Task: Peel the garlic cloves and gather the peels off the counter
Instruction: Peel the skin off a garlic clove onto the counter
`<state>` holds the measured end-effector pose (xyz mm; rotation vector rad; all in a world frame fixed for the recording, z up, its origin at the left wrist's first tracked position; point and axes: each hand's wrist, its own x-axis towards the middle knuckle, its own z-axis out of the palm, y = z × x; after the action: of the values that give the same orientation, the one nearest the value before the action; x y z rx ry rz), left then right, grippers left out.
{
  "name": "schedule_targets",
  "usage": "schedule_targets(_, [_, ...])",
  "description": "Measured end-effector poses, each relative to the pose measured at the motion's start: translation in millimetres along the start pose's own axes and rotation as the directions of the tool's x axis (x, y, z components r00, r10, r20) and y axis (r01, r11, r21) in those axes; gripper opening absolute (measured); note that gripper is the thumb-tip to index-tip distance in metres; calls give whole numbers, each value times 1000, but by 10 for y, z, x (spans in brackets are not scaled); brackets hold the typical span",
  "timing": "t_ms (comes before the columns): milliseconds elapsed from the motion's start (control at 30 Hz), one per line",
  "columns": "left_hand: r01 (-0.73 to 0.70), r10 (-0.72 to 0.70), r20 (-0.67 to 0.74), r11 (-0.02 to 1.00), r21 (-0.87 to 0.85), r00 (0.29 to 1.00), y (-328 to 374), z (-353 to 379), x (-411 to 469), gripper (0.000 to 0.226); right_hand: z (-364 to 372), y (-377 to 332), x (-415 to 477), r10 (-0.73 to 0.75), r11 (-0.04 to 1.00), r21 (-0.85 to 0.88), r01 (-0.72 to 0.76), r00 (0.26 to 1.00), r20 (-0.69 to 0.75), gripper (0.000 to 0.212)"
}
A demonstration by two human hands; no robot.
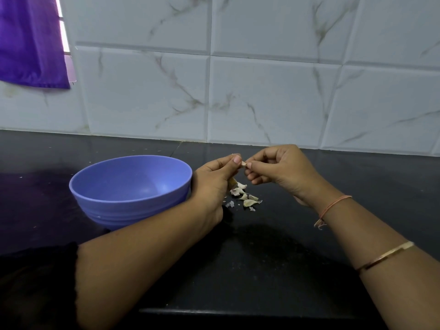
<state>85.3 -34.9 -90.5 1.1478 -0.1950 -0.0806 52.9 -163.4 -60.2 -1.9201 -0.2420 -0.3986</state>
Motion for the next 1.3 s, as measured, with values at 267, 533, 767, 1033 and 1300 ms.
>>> schedule_targets(267, [53, -53, -5, 998, -43, 999, -36, 2, 13, 2, 25, 35, 17, -137, 948, -293, 125, 990, -19, 8])
schedule_targets(533, [86, -84, 23, 992, -93, 996, -28, 1, 11, 3, 85, 53, 19, -220, 905, -392, 167, 971, -92, 8])
schedule_targets(767, [82, -77, 43, 991, -109, 996, -4, 11, -15, 3, 75, 77, 30, -181, 929, -341, 143, 980, -84, 7])
schedule_targets(1033, [111, -101, 84, 984, -137, 991, 34, 29, -27, 5, 60, 73, 53, -75, 977, -207, 55, 993, -87, 10])
schedule_targets(1300, [108, -94, 118, 987, -118, 989, 32, 52, -71, 6, 25, 85, 62, -108, 939, -340, 45, 980, -168, 9])
